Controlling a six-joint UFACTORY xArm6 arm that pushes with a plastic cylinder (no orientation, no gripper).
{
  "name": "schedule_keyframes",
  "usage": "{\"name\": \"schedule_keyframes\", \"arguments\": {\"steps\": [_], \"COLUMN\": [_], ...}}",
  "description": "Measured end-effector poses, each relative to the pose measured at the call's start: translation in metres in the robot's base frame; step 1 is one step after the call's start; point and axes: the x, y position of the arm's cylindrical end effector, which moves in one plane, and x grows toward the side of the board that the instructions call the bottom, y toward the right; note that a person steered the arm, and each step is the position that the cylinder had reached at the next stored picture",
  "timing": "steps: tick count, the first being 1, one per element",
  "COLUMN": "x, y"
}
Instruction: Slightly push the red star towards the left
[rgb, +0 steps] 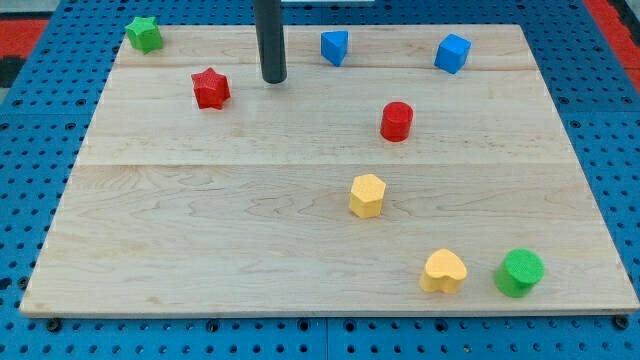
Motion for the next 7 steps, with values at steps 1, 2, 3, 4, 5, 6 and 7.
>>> {"name": "schedule_keyframes", "arguments": {"steps": [1,2,3,4,5,6,7], "x": [0.018,0.003,-0.015,0.006,0.010,0.010,0.010], "y": [-0.055,-0.055,-0.084,-0.088,-0.088,-0.088,-0.088]}}
